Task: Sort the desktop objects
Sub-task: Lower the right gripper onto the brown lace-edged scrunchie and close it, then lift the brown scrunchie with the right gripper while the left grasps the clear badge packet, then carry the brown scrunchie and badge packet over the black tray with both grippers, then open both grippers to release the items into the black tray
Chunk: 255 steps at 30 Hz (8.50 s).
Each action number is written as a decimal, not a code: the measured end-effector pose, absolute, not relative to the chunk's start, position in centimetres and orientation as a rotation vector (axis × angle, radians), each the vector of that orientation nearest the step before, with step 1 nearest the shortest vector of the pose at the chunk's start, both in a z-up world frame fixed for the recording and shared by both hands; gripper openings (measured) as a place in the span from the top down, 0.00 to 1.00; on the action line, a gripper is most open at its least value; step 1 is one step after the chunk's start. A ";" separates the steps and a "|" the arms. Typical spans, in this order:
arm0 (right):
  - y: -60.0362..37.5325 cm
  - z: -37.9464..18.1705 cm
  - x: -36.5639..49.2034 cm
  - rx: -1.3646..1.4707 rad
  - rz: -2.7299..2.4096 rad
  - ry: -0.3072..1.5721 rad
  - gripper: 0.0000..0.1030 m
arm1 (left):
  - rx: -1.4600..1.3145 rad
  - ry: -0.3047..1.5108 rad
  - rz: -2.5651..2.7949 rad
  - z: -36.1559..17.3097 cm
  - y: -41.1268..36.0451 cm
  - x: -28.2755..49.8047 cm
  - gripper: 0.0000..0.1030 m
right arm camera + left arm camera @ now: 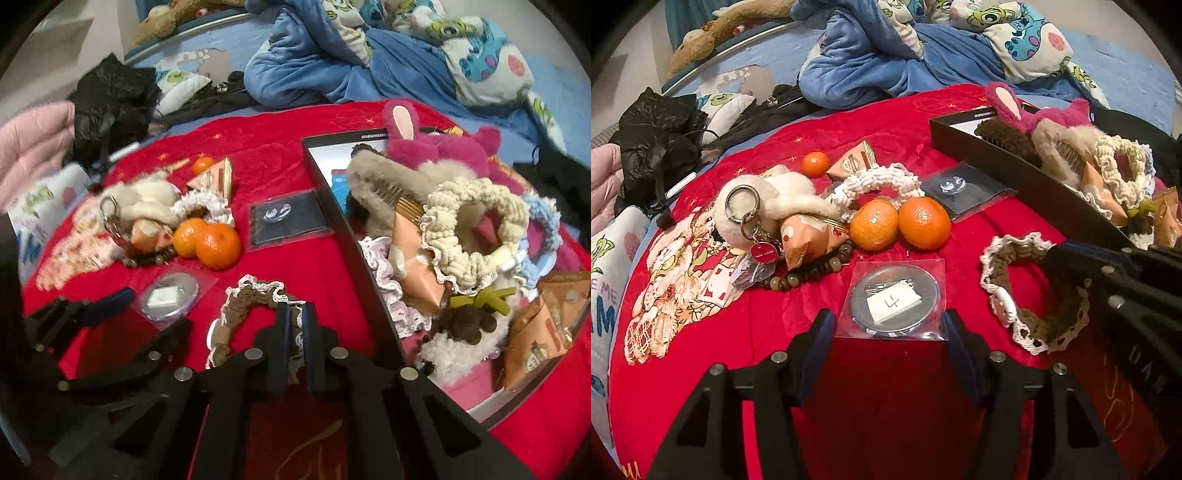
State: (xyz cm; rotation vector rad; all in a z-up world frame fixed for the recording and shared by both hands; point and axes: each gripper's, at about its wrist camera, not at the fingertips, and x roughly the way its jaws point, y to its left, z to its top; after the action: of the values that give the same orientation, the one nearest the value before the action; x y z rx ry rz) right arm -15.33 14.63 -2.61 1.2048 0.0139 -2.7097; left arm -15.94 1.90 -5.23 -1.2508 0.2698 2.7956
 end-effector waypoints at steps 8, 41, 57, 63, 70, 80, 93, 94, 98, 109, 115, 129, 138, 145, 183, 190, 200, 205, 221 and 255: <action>13.9 -1.9 -14.9 1.170 -2.694 0.010 0.94 | -1.239 0.240 2.806 -4.9 1.6 -15.7 0.40; 17.5 0.1 -13.9 1.112 -2.696 -0.110 0.93 | -1.270 0.268 2.820 -5.5 2.3 -15.9 0.50; 16.7 -0.6 -14.5 1.135 -2.674 -0.105 0.93 | -1.292 0.116 2.770 -6.7 0.9 -18.5 0.39; 16.2 -0.5 -14.4 1.128 -2.674 -0.089 0.93 | -1.265 0.166 2.792 -6.3 1.8 -17.9 0.58; 15.8 -0.4 -14.2 1.120 -2.662 -0.067 0.93 | -1.241 0.260 2.807 -6.0 2.9 -17.3 0.73; 17.1 -1.9 -14.9 1.233 -2.607 -0.127 0.72 | -1.228 0.169 2.818 -5.4 1.7 -16.5 0.74; 16.9 -2.6 -15.0 1.253 -2.678 -0.021 0.94 | -1.189 0.187 2.862 -4.6 1.7 -15.9 0.86; 17.2 -2.5 -15.0 1.247 -2.670 -0.046 0.95 | -1.185 0.182 2.866 -4.5 1.7 -15.8 0.87; 17.6 -1.9 -14.7 1.209 -2.637 -0.130 0.96 | -1.171 0.177 2.875 -4.1 1.4 -15.4 0.89; 17.9 0.8 -13.0 1.089 -2.580 -0.293 0.96 | -1.128 0.109 2.897 -2.0 -0.4 -13.7 0.95; 18.5 1.7 -12.2 1.063 -2.577 -0.318 0.96 | -1.101 0.062 2.900 -0.9 -1.2 -12.7 0.95; 21.8 4.3 -9.8 0.998 -2.620 -0.369 0.96 | -0.993 0.062 2.842 2.5 1.7 -10.0 0.95; 26.0 6.3 -7.8 0.962 -2.697 -0.394 0.96 | -0.926 0.114 2.743 3.8 9.3 -8.6 0.95; 31.9 7.3 -5.3 0.936 -2.782 -0.457 0.95 | -0.840 0.053 2.647 5.7 16.1 -7.4 0.95; 35.7 3.5 -12.0 0.911 -3.005 -0.509 0.95 | -0.864 0.113 2.574 -0.6 19.1 -10.7 0.95; 35.2 1.6 -12.4 0.995 -2.999 -0.425 0.95 | -0.951 0.059 2.570 -2.8 18.6 -11.8 0.94; 34.2 1.4 -12.7 0.998 -2.973 -0.393 0.95 | -0.949 0.071 2.573 -2.6 18.7 -11.8 0.94; 34.1 1.5 -12.6 1.004 -2.980 -0.381 0.94 | -0.949 0.076 2.575 -2.6 18.7 -11.7 0.94; 34.8 2.1 -11.8 0.978 -2.992 -0.426 0.90 | -0.944 0.110 2.583 -2.3 18.9 -10.9 0.94; 32.7 5.3 -8.4 0.805 -2.976 -0.394 0.00 | -0.844 0.088 2.789 0.6 12.5 -8.5 0.00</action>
State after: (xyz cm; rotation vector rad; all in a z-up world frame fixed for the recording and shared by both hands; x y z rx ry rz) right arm -8.38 32.69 5.27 0.8046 -0.3935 -2.9756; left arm -8.52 12.53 0.64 -0.8437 0.0883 2.7892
